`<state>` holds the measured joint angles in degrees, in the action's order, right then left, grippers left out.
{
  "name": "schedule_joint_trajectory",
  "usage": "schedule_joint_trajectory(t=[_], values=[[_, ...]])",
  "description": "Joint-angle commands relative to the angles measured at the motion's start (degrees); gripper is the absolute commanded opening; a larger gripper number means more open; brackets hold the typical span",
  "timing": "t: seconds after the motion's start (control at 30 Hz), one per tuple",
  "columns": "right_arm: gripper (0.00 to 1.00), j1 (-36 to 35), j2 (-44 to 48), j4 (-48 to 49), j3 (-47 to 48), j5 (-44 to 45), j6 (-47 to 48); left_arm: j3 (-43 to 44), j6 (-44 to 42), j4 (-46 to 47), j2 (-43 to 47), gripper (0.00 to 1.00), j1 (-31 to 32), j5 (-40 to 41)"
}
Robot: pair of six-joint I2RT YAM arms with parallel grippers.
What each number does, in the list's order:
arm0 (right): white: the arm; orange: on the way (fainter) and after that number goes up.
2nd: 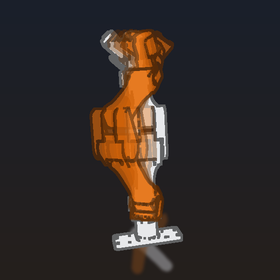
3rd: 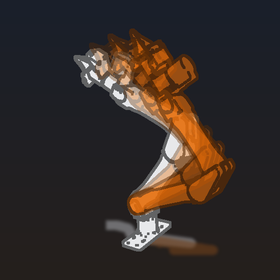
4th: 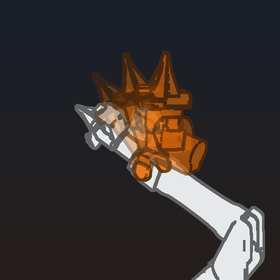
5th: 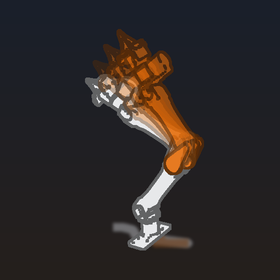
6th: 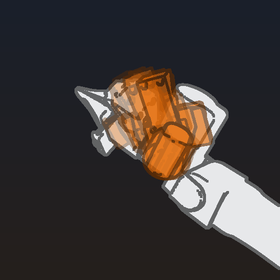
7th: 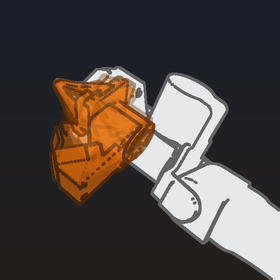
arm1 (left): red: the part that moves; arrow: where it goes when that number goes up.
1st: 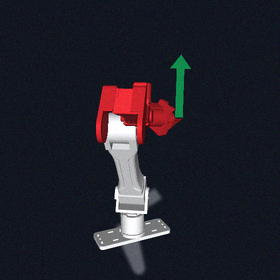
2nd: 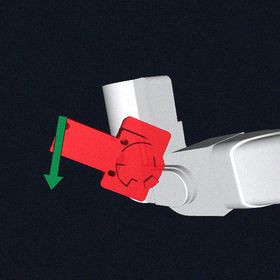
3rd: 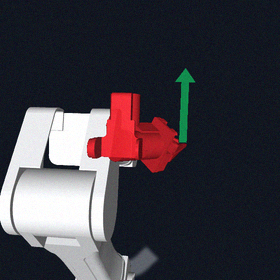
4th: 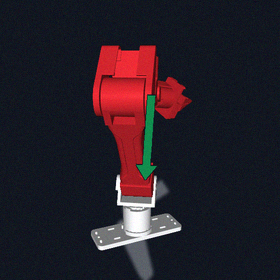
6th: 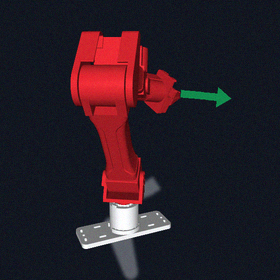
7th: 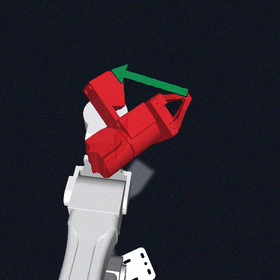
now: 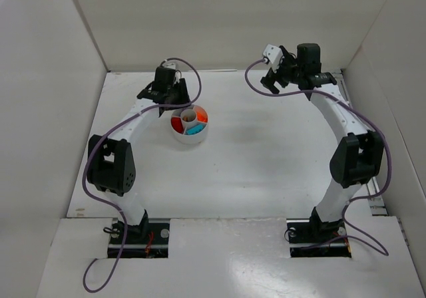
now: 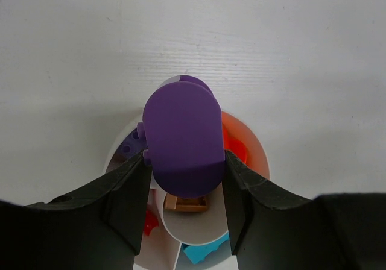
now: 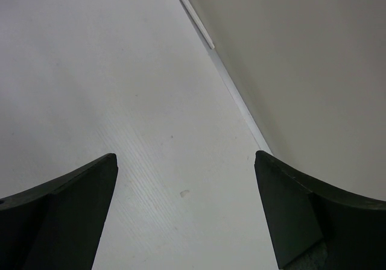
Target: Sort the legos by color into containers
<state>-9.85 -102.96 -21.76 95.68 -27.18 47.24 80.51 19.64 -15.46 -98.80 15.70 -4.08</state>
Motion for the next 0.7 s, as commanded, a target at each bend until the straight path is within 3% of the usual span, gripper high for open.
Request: schedule_joint_trajectory(t=[0.0, 0.63, 0.67], values=[[1.0, -0.4, 2.4, 2.8, -0.3, 1.2, -0.9, 1.3, 0.5, -1.4, 1.1, 0.01, 0.8, 2.2], [1.0, -0.4, 2.9, 2.2, -0.8, 1.3, -0.9, -1.7, 2.2, -5.1, 3.9, 0.14, 1.3, 7.6], [1.0, -0.4, 2.9, 2.2, -0.8, 1.3, -0.9, -2.4, 2.2, -5.1, 3.9, 0.18, 1.3, 7.6]])
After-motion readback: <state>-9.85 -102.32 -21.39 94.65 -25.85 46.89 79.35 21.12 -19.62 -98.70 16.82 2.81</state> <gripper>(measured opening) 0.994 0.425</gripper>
